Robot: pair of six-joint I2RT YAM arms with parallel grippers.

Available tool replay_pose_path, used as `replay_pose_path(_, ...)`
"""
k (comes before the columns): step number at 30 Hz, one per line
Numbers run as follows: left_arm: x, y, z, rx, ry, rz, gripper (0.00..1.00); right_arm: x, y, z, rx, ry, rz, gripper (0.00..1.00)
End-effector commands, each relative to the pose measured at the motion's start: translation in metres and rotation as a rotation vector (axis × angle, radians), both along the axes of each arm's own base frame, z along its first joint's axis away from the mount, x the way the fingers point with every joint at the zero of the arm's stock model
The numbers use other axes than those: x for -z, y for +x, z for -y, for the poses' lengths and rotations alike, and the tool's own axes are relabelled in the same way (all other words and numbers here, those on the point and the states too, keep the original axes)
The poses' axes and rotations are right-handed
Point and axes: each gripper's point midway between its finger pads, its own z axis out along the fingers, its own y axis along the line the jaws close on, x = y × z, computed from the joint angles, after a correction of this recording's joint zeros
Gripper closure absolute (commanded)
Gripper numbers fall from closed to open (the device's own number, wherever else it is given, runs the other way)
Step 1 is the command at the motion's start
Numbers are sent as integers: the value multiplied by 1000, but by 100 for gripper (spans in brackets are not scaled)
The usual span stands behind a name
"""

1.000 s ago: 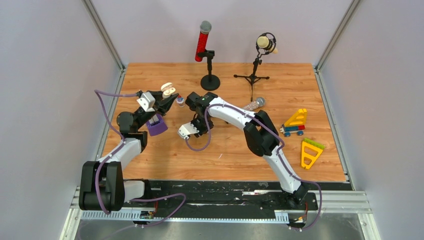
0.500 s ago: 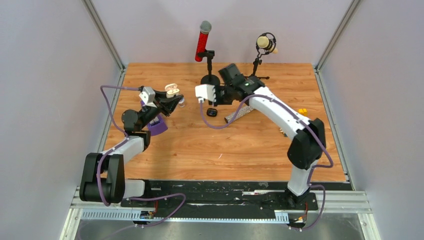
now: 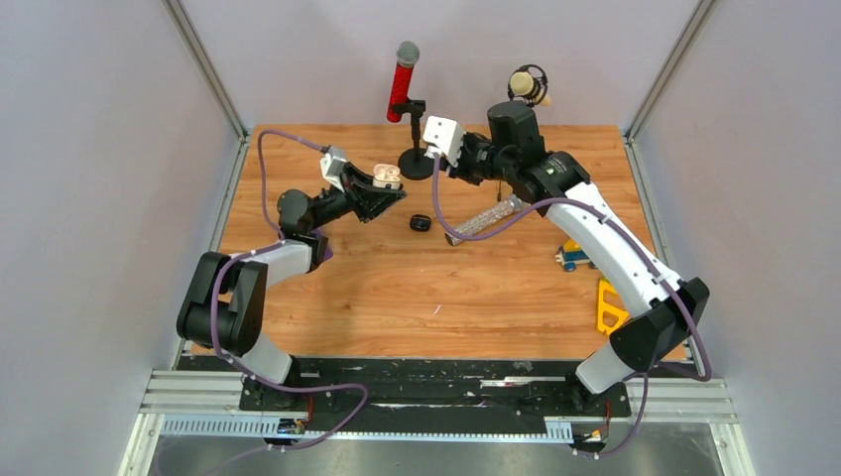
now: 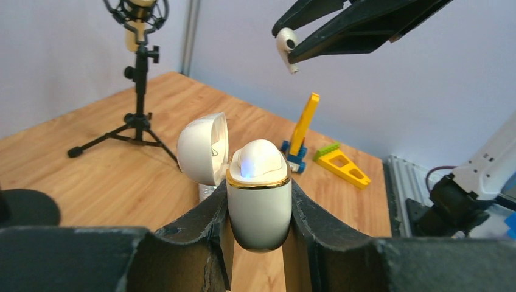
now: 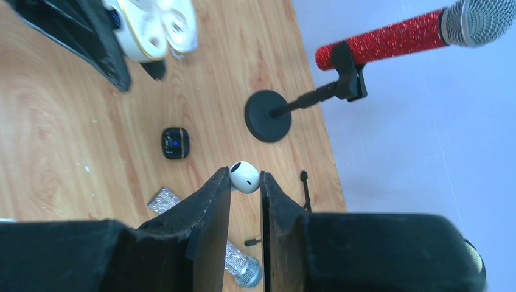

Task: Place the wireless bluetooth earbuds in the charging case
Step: Insert the right earbud into the right side groove of the charging case.

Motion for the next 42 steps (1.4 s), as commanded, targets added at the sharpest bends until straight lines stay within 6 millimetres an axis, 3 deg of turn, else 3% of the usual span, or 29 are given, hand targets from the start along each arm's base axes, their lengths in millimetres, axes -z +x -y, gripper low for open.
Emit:
replay_pose_path(1,-22,-22,18,155,-36,15,98,-33,-32,-13,-128,126,22,87)
replay_pose_path(5,-19,-34,35,190,-34,16,98,-34,-29,-15,-119,145,21,86)
replay_pose_path(9,-15,-32,42,150,-42,-15,99,-40,-26,-19,-57,190,6,86)
replay_pose_path(17,-17,-31,43,127,-52,-56,99,-11,-43,-38,-94,227,-63,85)
replay_pose_path(21,-18,-32,42,121,-53,-57,99,-13,-45,-38,-87,259,-74,85)
replay_pose_path(29,-14,-30,44,97,-51,-81,99,-24,-26,-33,58,291,-34,86)
replay_pose_path(42,-12,-26,43,77,-56,-97,100,-16,-25,-49,114,254,18,86)
